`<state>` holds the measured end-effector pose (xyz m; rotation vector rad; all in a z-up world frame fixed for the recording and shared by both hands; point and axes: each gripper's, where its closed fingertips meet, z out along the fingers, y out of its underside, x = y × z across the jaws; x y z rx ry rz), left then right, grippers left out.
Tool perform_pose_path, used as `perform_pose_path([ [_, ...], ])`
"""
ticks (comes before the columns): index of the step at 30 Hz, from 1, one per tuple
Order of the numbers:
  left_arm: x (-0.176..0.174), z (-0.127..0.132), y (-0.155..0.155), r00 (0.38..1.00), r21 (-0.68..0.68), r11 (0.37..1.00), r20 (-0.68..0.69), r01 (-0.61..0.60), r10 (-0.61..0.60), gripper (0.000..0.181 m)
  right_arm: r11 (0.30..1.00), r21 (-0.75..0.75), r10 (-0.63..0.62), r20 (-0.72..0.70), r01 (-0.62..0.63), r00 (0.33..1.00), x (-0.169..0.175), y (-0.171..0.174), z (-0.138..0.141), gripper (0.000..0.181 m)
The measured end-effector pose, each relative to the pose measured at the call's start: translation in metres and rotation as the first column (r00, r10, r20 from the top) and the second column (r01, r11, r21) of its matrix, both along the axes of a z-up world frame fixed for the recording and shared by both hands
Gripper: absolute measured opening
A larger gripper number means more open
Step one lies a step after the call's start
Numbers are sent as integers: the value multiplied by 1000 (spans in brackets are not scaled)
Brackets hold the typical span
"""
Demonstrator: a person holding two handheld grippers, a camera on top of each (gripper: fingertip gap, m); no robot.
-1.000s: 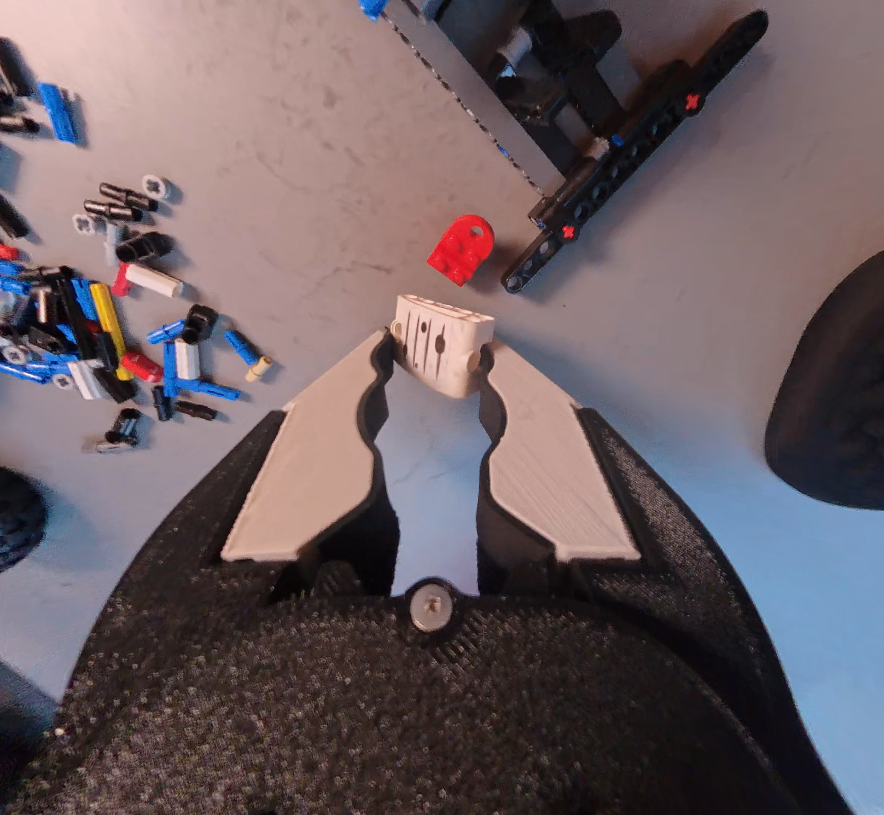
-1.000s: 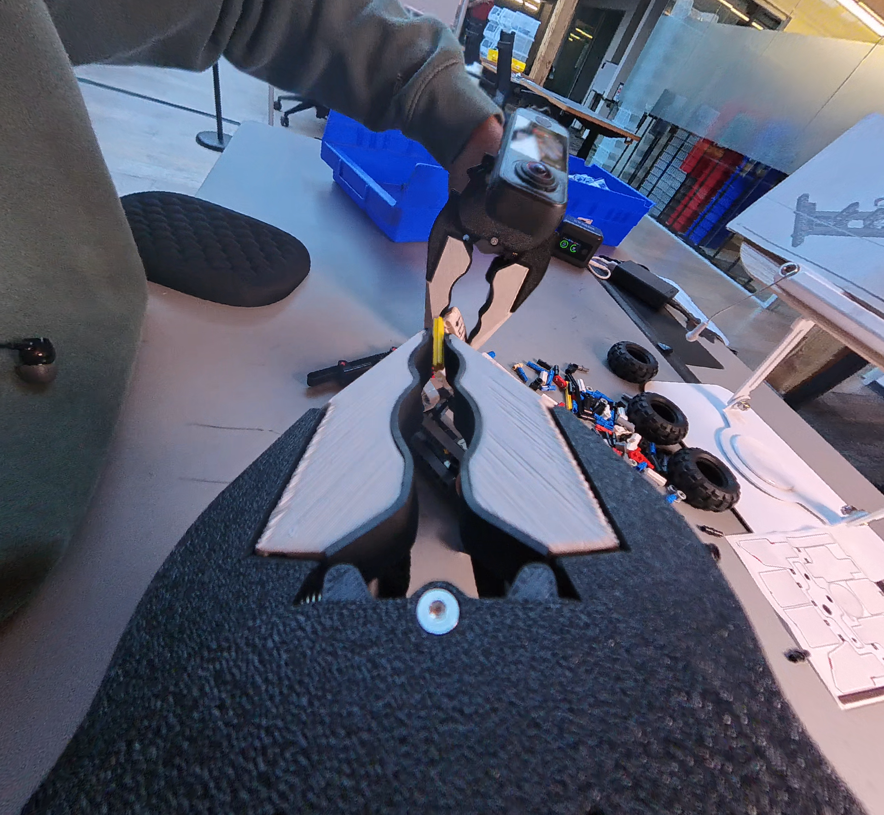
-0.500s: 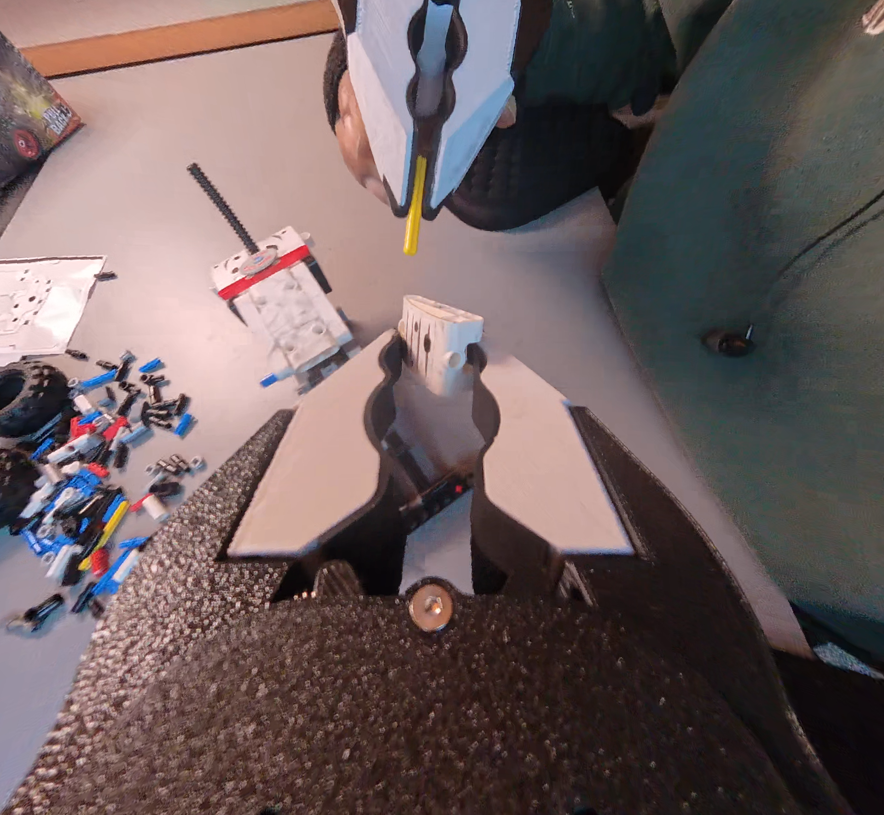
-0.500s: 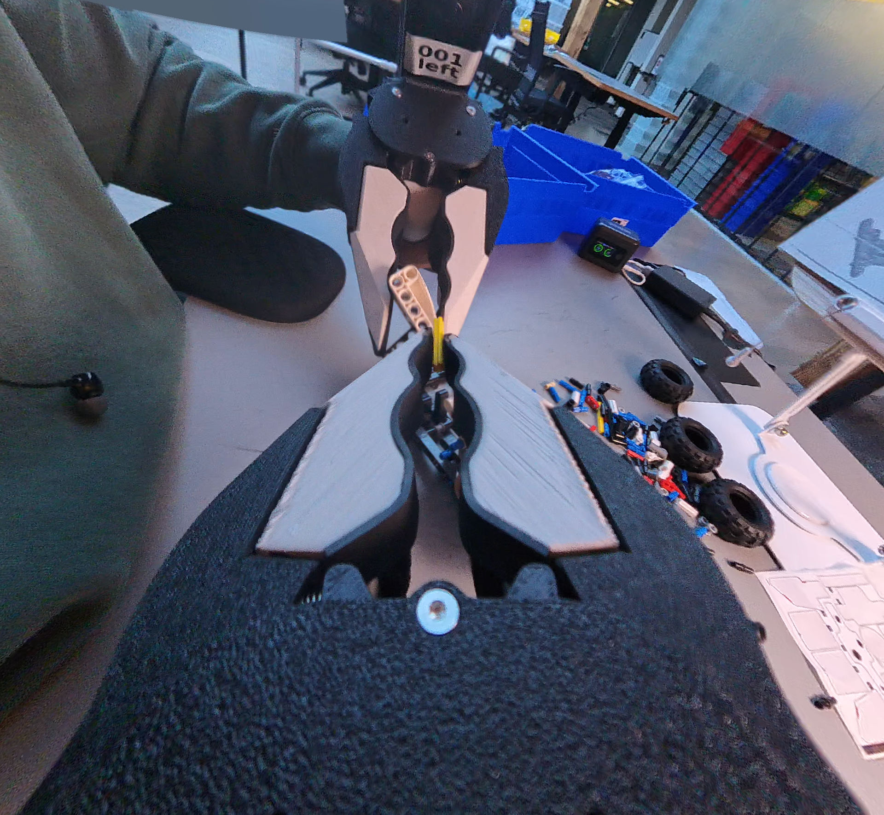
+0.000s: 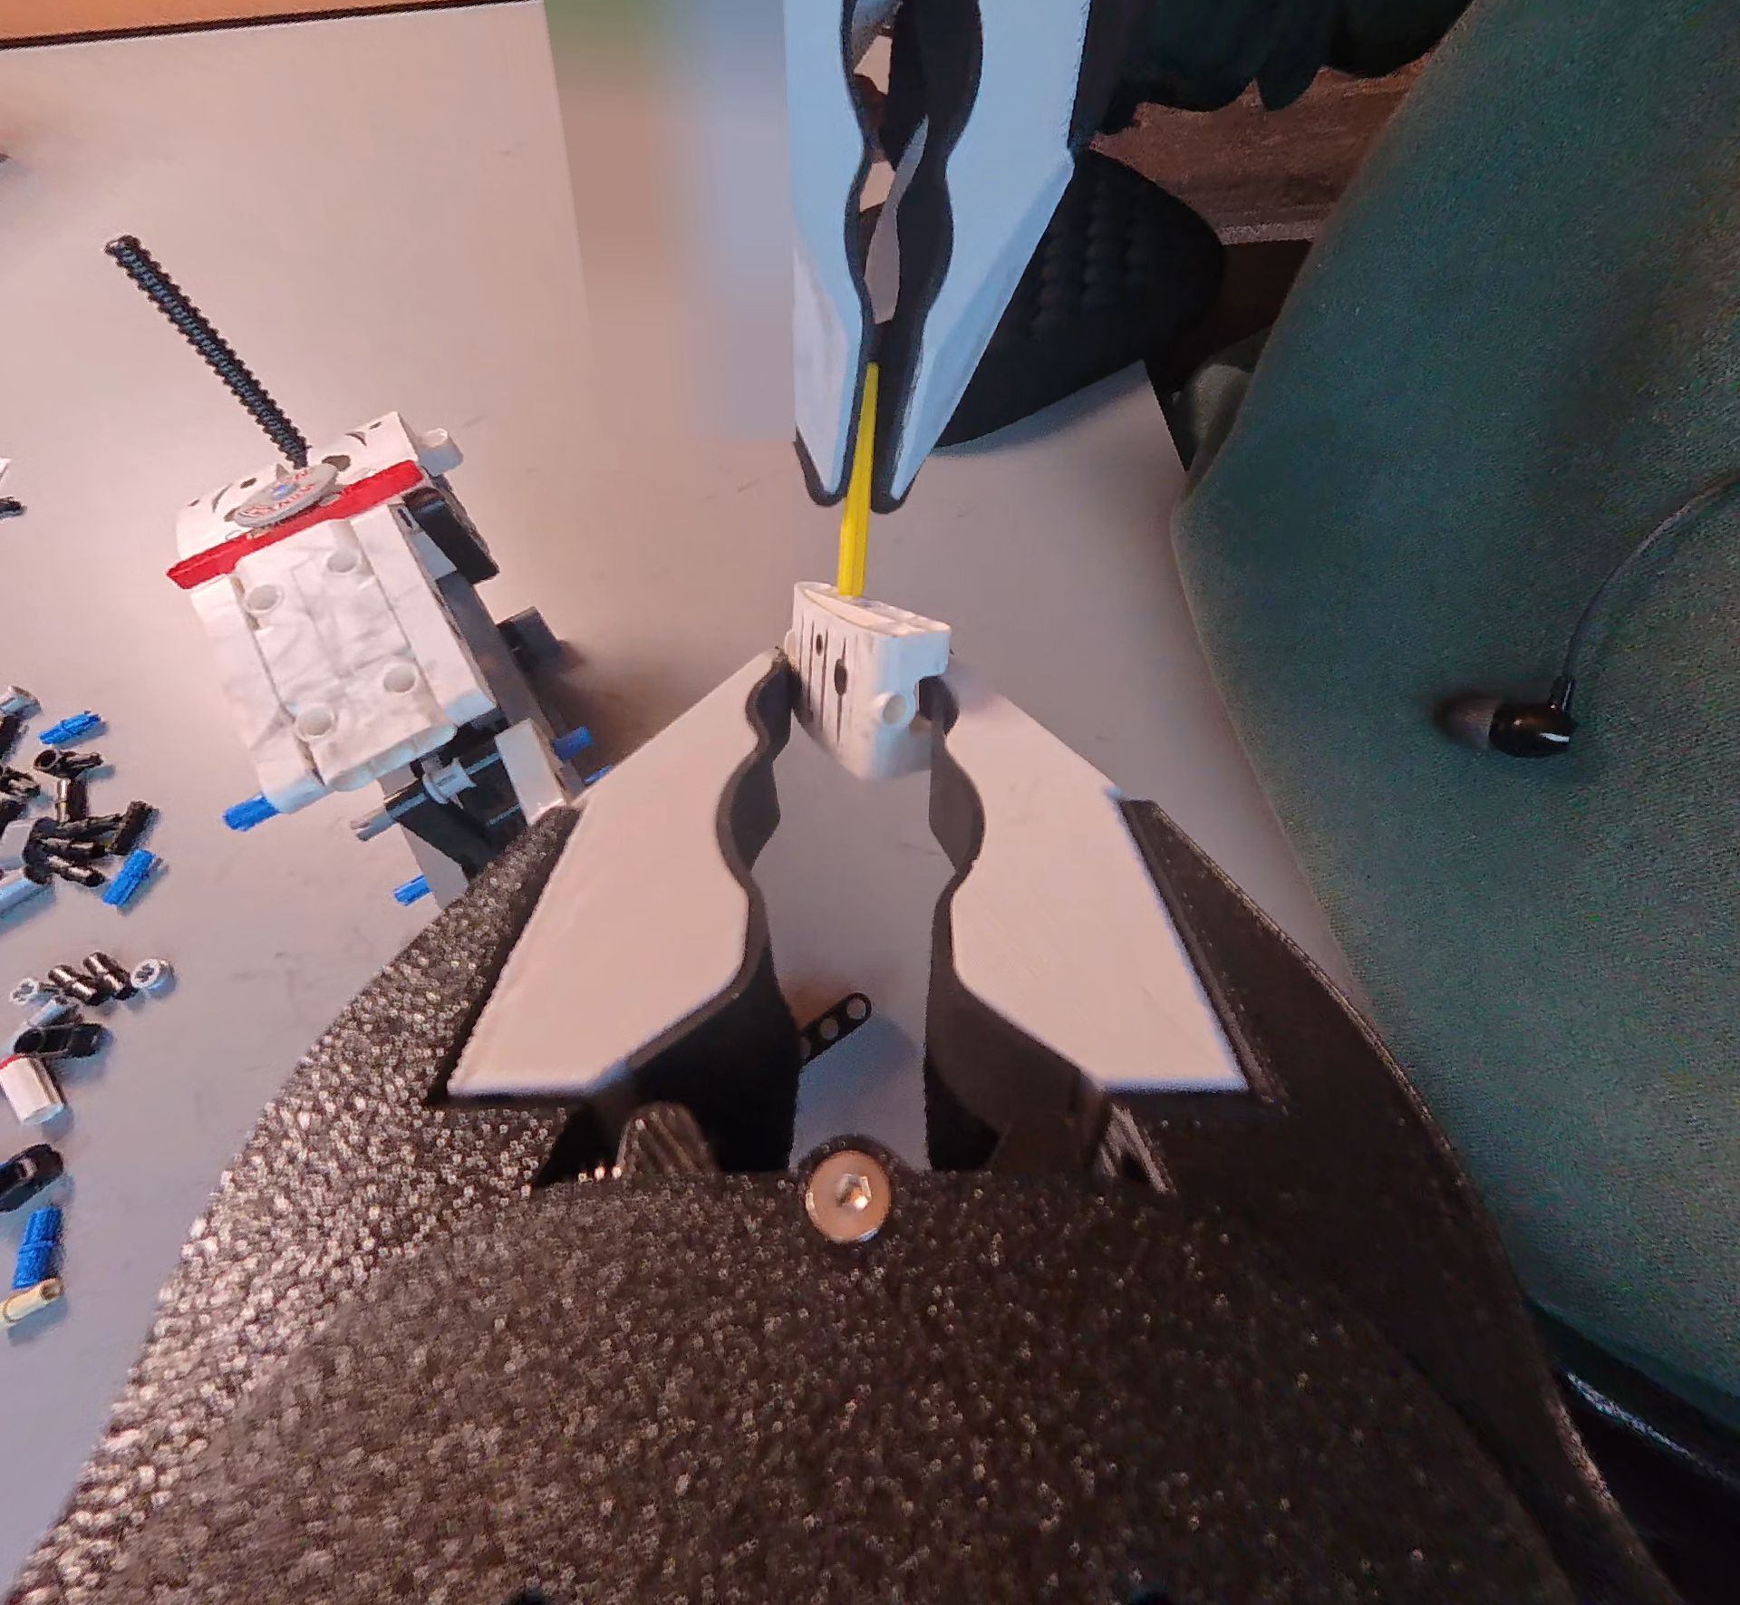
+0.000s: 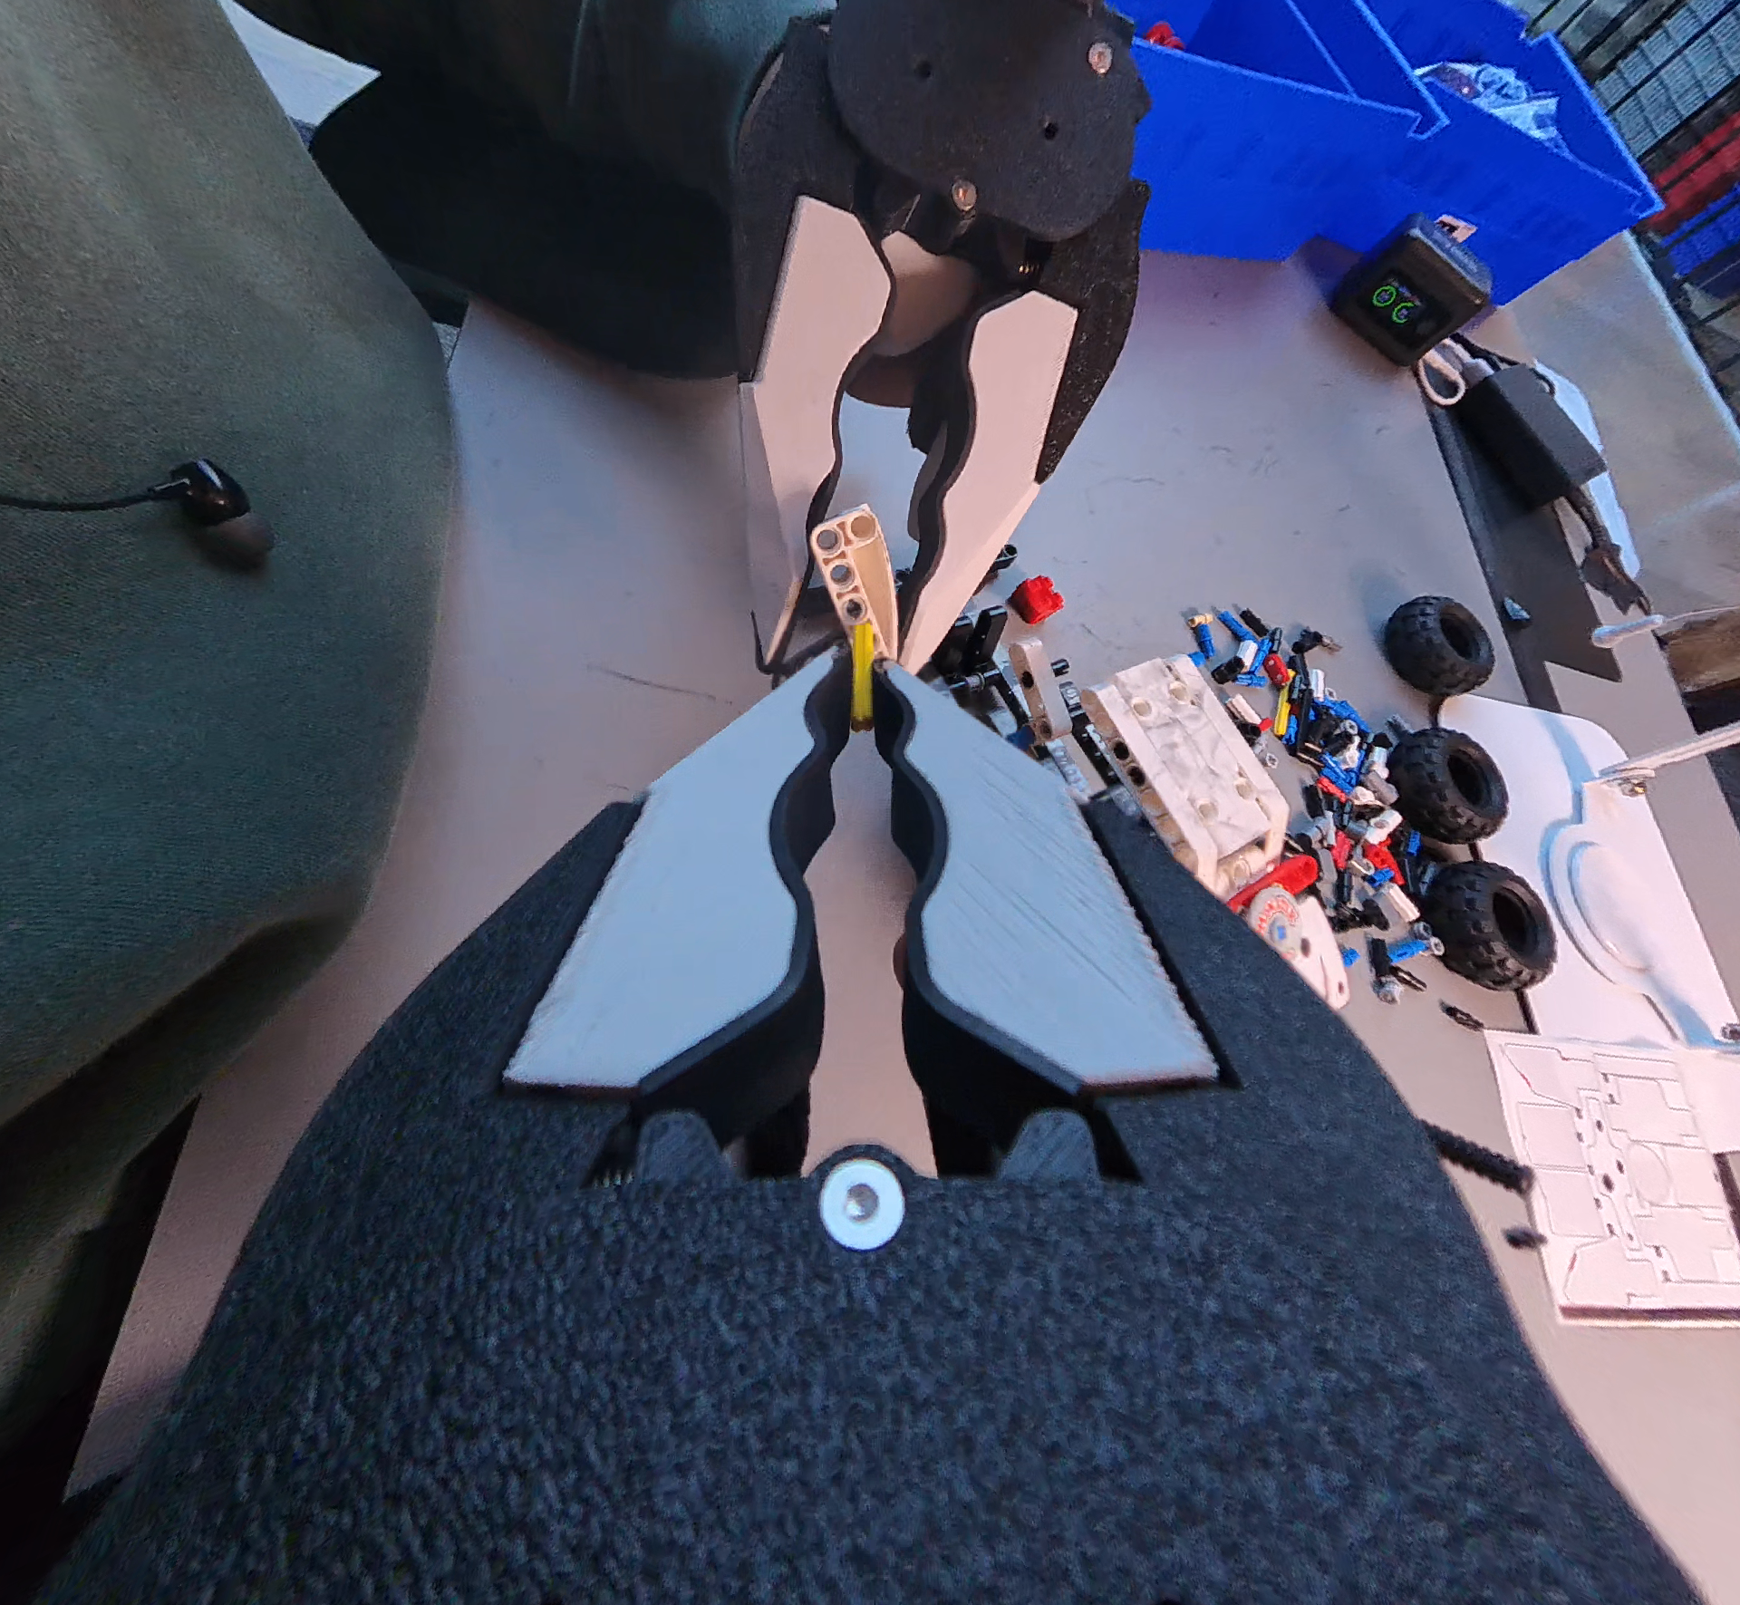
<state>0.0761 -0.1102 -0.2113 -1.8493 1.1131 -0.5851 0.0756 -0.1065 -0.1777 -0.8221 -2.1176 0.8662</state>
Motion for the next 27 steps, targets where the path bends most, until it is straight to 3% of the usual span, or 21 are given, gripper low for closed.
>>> perform_pose_path([
  [15,4,-31,2,995,-88,995,-88,-49,41,25,998,62,-13,127,5,992,2,-2,-28,2],
  [21,7,-52,-2,987,-119,991,-156,-57,38,24,999,21,-27,172,24,985,6,-5,-49,2],
  [26,25,-52,-4,995,-127,992,-101,-23,10,21,996,-86,-4,158,18,987,0,-22,-49,1],
  [27,19,-62,0,980,-103,993,-198,-53,31,23,999,-16,-34,164,38,986,-1,-15,-57,2],
])
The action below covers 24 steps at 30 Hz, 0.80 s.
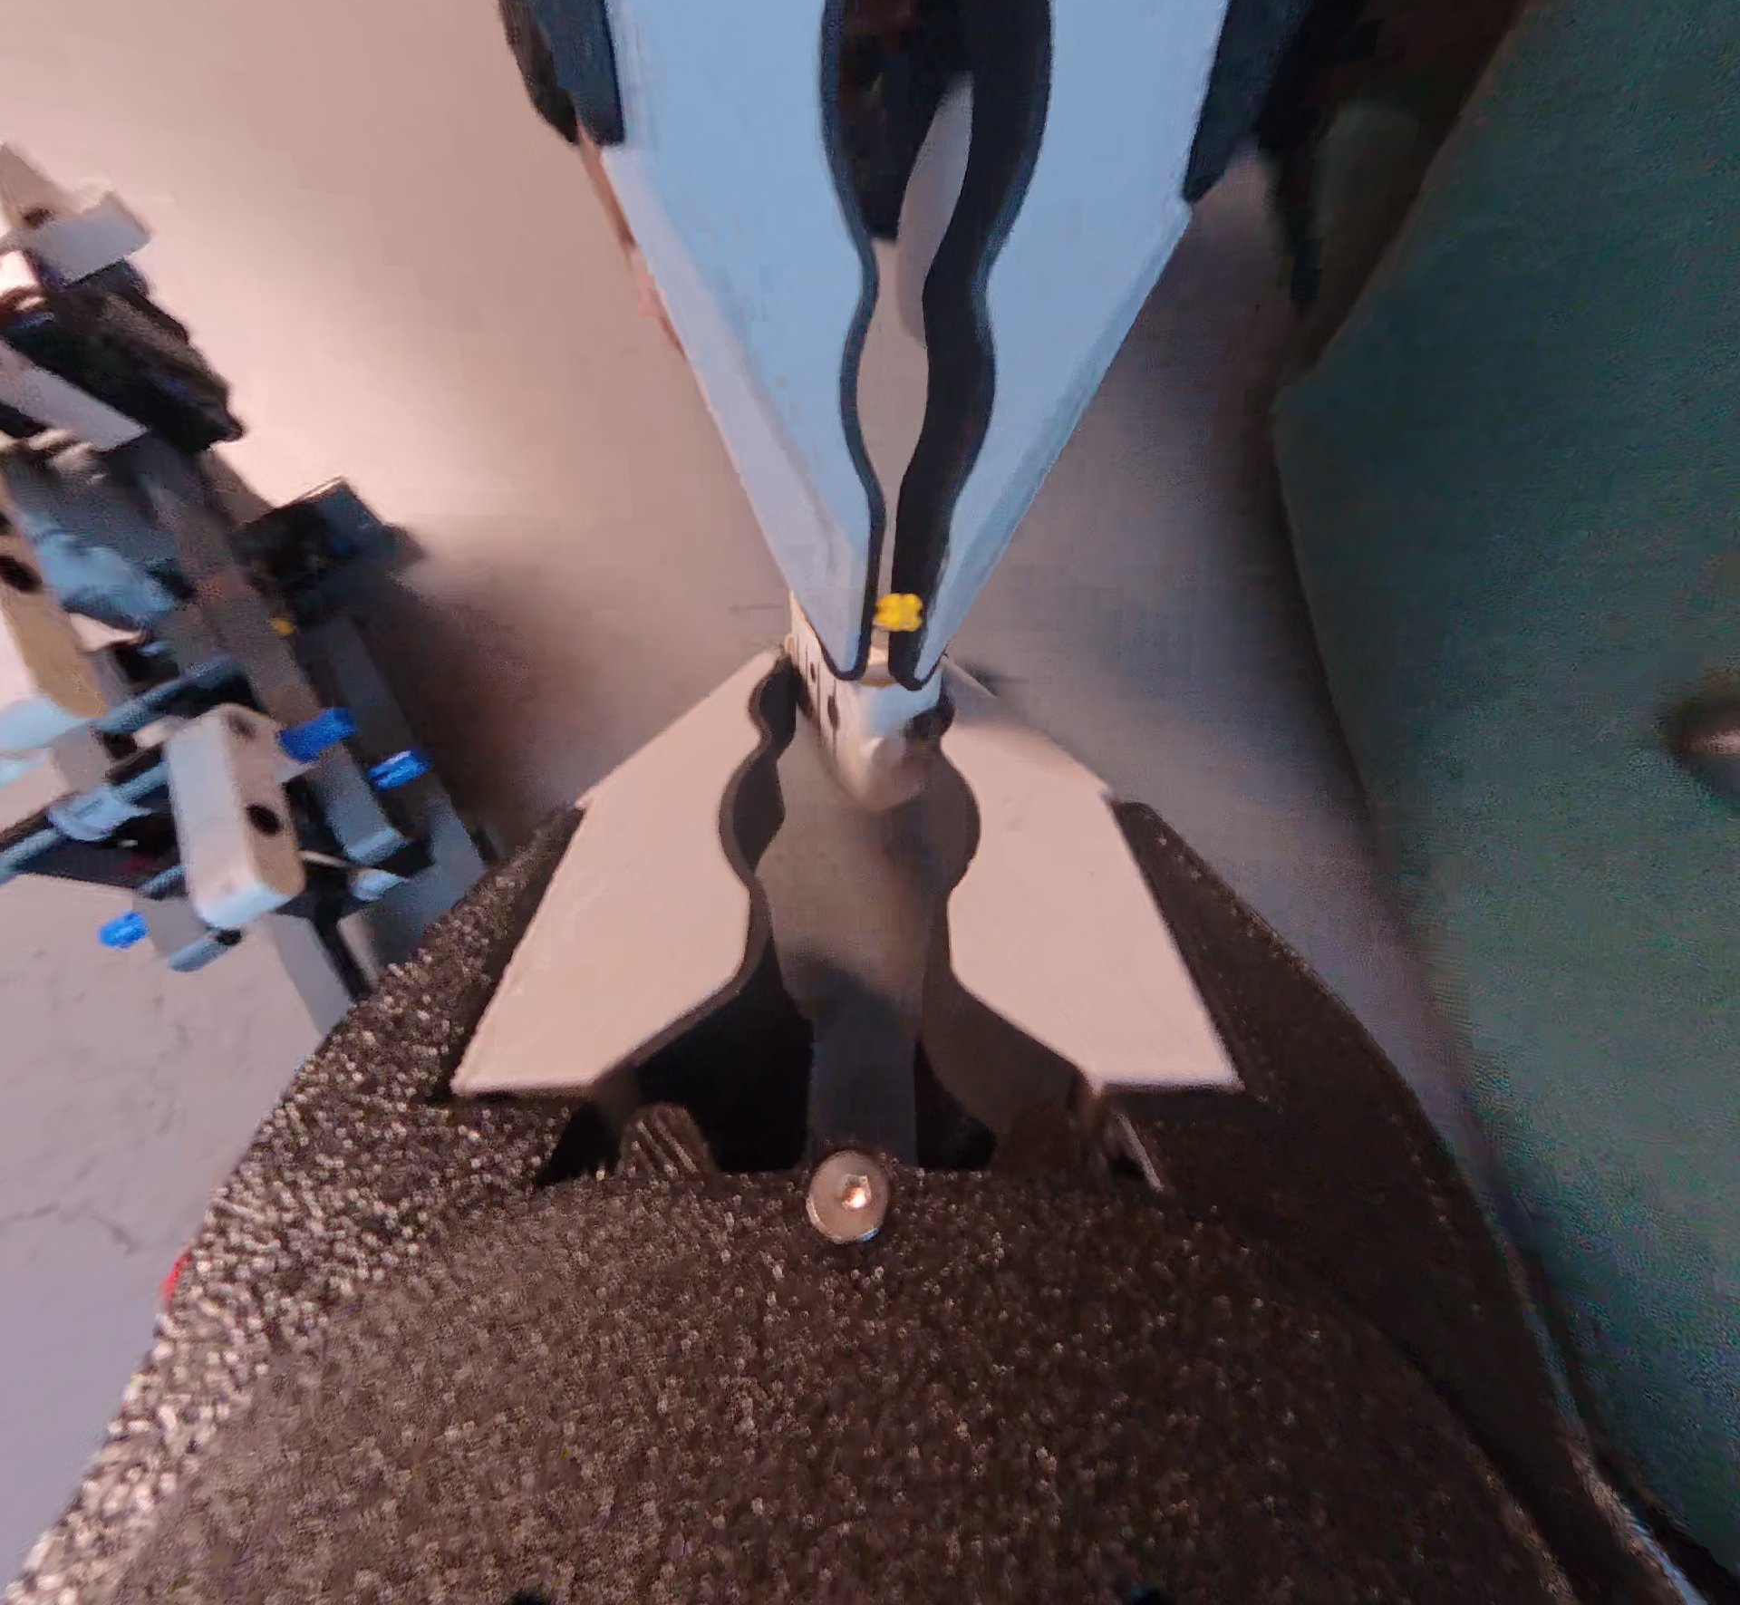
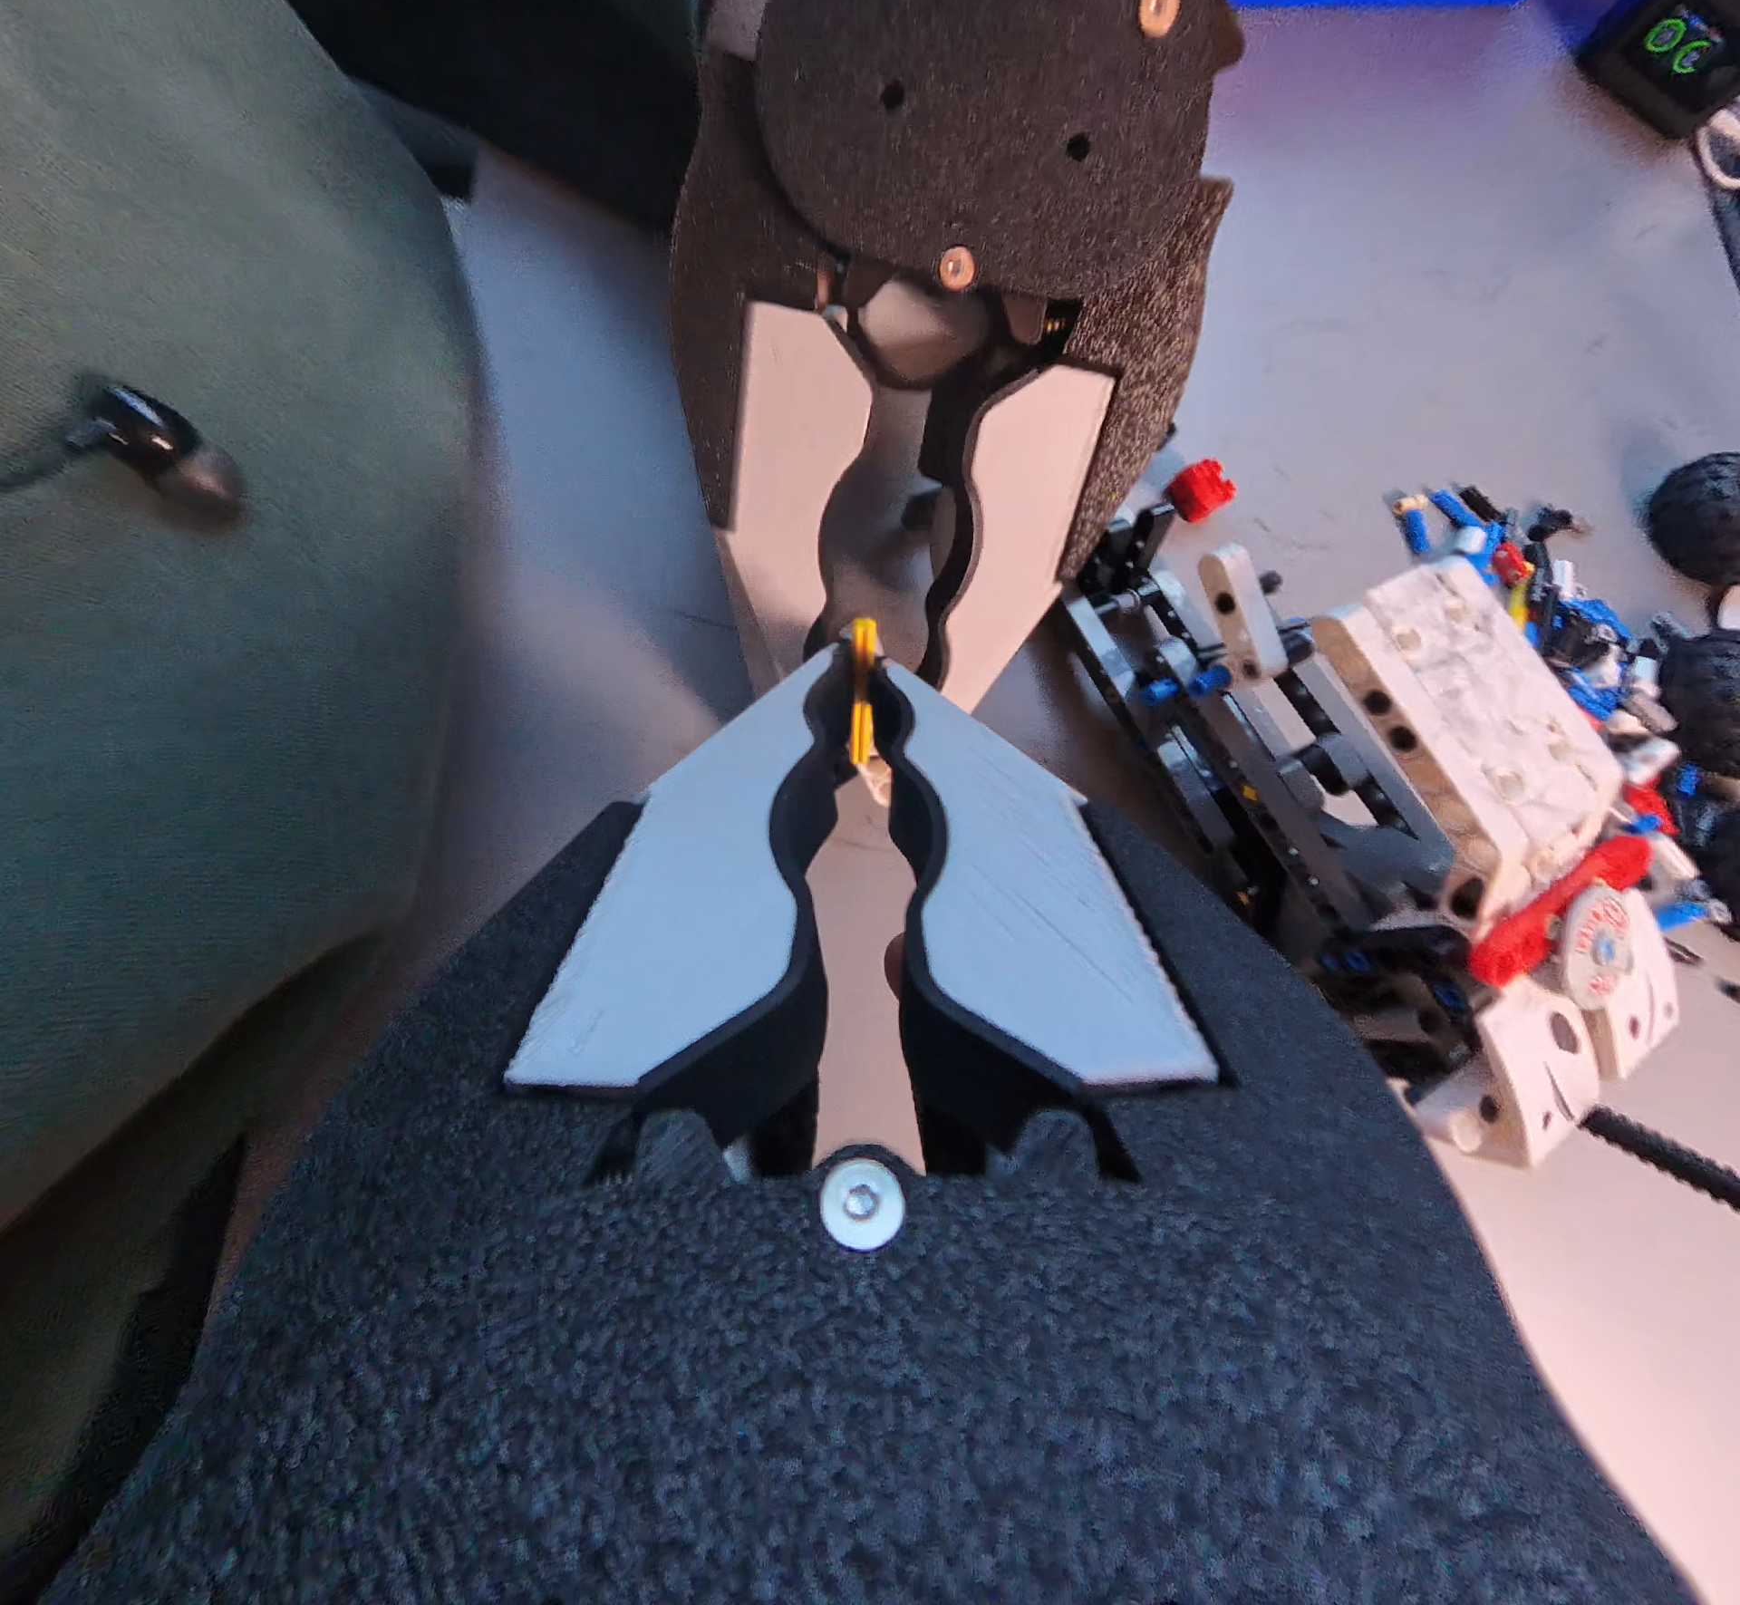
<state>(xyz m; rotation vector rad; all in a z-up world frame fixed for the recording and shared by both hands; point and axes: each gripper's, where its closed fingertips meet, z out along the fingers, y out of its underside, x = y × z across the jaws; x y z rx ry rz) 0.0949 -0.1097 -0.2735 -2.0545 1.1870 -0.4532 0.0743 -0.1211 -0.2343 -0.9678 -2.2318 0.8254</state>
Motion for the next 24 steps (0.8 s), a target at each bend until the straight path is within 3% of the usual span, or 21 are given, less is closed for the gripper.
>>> perform_pose_path([
  [1,-4,-3,3,1000,-13,1000,-24,-18,18,23,1000,-16,-24,7,24,1000,1,4,-3,2],
  [4,2,15,0,997,15,1000,74,8,-10,25,995,-74,-74,-10,74,997,11,22,4,2],
  [6,0,19,3,995,10,1000,97,-3,2,25,973,-210,-106,-47,94,993,15,26,18,2],
  [11,4,-1,-3,999,-52,998,39,34,-32,27,907,-415,-132,-126,69,983,12,22,36,2],
  [17,-2,-7,-4,1000,-64,998,4,22,-22,35,888,-456,-147,-174,53,974,8,23,47,2],
  [20,-5,7,-7,995,-76,997,93,31,-24,49,872,-488,-156,-190,45,969,8,24,52,3],
  [24,-3,43,-8,960,-55,998,281,39,-21,49,842,-539,-162,-246,4,956,5,21,64,3],
])
